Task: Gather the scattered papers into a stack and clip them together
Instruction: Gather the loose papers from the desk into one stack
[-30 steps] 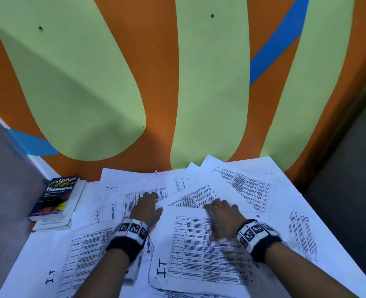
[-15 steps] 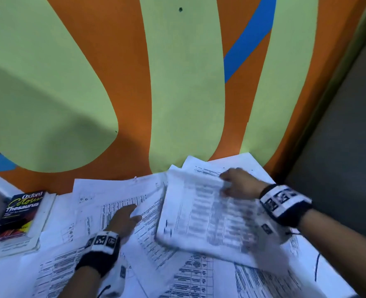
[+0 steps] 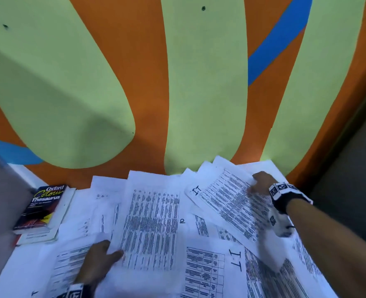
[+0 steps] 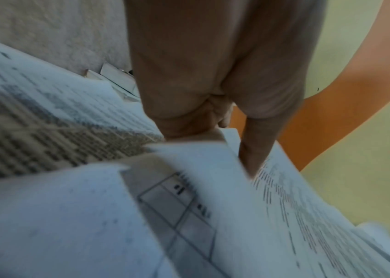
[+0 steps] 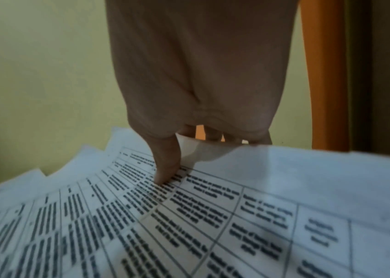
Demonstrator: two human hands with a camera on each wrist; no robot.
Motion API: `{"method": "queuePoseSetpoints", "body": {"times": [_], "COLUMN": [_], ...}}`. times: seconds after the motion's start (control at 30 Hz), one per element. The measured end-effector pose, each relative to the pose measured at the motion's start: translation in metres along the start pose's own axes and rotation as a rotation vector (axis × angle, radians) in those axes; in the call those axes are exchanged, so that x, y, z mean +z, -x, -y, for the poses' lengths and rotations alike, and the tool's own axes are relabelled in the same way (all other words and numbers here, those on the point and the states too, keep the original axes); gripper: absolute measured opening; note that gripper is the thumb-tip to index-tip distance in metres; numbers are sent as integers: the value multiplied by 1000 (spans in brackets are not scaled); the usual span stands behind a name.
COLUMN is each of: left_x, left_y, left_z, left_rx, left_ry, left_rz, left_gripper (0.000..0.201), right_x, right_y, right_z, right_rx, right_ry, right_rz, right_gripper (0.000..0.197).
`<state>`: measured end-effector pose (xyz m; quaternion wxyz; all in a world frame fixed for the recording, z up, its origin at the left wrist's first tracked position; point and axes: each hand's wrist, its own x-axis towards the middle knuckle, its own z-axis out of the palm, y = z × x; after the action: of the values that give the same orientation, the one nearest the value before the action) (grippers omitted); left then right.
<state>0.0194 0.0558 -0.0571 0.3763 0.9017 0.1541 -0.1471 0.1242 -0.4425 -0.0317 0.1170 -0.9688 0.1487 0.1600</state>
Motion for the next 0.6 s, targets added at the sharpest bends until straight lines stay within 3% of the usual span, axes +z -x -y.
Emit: {"method": "queuePoseSetpoints", "body": {"times": [0.17, 0.23, 0.3, 0.4, 0.47, 0.6], "left_x": [6, 5, 7, 9, 10, 12], "left_y": [13, 14, 13, 12, 12, 19], "left_z": [-6, -6, -2, 6, 10, 2], "left_rx": [51, 76, 99, 91, 85, 148], "left_ry": [68, 107, 96, 44, 44, 83], "left_rz": [62, 88, 89, 78, 68, -5], "left_gripper": [47, 37, 37, 49, 52, 47], "right_x": [0, -4, -10, -32, -62, -121], "right_y": [3, 7, 9, 21, 34, 65], "right_z": [5, 5, 4, 4, 3, -5], "right_rx": [10, 6, -60, -203, -214, -218], "right_ry": [101, 158, 144, -9, -102, -537], "right_rz": [-48, -150, -257, -323, -318, -413], "right_gripper": [32, 15, 15, 18, 8, 18]}}
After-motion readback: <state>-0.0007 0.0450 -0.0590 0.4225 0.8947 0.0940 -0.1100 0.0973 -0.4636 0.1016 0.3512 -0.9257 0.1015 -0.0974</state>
